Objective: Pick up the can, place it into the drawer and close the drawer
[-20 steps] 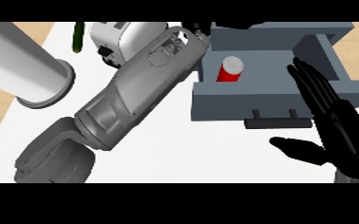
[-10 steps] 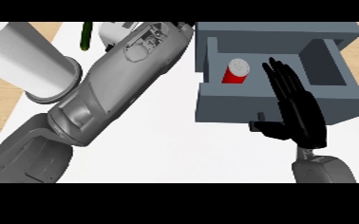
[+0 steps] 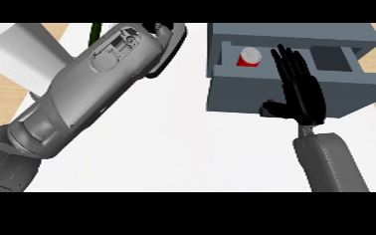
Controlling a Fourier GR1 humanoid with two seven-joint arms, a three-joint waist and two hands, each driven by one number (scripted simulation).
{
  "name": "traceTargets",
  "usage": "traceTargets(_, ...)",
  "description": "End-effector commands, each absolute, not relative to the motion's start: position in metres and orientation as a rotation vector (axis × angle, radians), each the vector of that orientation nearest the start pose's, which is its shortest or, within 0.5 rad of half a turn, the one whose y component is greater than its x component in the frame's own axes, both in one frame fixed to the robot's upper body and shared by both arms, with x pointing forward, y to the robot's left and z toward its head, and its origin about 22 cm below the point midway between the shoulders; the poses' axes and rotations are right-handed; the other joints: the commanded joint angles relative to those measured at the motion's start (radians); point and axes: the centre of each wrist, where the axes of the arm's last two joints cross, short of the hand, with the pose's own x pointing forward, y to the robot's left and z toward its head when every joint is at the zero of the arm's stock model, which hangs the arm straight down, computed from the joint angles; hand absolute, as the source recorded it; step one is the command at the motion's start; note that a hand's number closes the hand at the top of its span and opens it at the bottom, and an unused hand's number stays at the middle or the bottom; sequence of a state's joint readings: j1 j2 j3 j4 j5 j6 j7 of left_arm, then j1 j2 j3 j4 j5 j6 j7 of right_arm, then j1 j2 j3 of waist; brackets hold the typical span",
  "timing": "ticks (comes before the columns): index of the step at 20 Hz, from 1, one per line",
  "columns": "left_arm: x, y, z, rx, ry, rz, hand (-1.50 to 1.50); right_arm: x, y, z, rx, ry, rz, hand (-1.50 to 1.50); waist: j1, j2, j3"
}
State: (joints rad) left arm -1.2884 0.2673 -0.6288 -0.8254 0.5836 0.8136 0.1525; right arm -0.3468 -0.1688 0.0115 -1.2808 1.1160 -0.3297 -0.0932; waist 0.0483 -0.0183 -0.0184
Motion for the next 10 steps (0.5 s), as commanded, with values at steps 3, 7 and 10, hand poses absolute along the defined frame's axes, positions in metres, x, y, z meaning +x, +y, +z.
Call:
traceTargets(3, 0.407, 0.079, 0.228, 0.229, -1.756, -0.067, -1.5, 0.342, -0.225, -0.003, -1.167, -1.61, 0.972, -1.5, 0.011, 0.014, 0.019)
traceTargets(7, 0.41, 0.109, 0.218, 0.266, -1.763, -0.046, -1.5, 0.366, -0.237, 0.0, -1.247, -1.615, 0.948, -1.5, 0.018, 0.025, 0.02)
traceTargets(10, 0.402, 0.102, 0.22, 0.241, -1.746, -0.052, -1.5, 0.374, -0.232, -0.007, -1.286, -1.641, 0.885, -1.5, 0.024, 0.027, 0.021)
